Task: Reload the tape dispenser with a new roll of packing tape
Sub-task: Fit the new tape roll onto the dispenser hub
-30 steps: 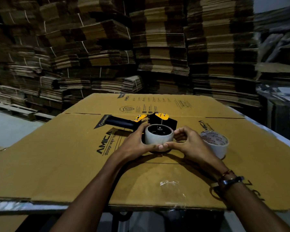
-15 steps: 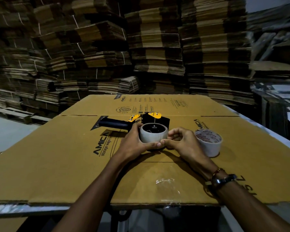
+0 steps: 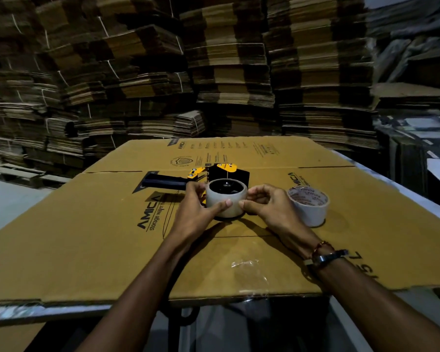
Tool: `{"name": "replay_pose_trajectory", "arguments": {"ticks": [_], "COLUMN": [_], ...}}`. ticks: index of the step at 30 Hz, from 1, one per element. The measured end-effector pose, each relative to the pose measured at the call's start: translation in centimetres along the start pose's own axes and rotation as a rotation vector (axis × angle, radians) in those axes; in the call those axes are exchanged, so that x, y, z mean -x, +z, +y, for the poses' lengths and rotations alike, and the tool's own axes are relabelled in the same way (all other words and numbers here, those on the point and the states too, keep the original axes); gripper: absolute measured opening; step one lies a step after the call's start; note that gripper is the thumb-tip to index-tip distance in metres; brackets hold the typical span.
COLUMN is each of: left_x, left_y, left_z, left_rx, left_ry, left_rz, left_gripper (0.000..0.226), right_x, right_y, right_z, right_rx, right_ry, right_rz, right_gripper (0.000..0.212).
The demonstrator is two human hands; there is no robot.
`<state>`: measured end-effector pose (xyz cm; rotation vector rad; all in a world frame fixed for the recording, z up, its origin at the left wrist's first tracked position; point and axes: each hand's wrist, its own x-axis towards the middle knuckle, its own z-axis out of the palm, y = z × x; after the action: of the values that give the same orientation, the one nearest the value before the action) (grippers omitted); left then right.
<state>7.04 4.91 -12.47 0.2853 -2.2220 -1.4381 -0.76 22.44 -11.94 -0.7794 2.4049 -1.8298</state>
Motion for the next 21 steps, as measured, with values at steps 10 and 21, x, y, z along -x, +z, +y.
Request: {"name": "replay_pose_trajectory", "arguments": {"ticks": [10,21], "left_x": [-0.08,-0.22], "left_y": [0.24,0.28], "left_z": [-0.05,0.00], "left_rx": [-0.052,0.060], "left_ry": [0.046,0.014], "left_rz": [0.004,-0.064], "left_gripper": [0.087,0.074], "right_x": [-0.46,-0.53], "right_y": [0.38,0.66], "right_z": [0.36,0.83], "right_rx": [-0.057,-0.023], "right_ry": [0.012,-0.051], "right_rz": [-0.031,0.044], "right_gripper": [0.054,0.022]}}
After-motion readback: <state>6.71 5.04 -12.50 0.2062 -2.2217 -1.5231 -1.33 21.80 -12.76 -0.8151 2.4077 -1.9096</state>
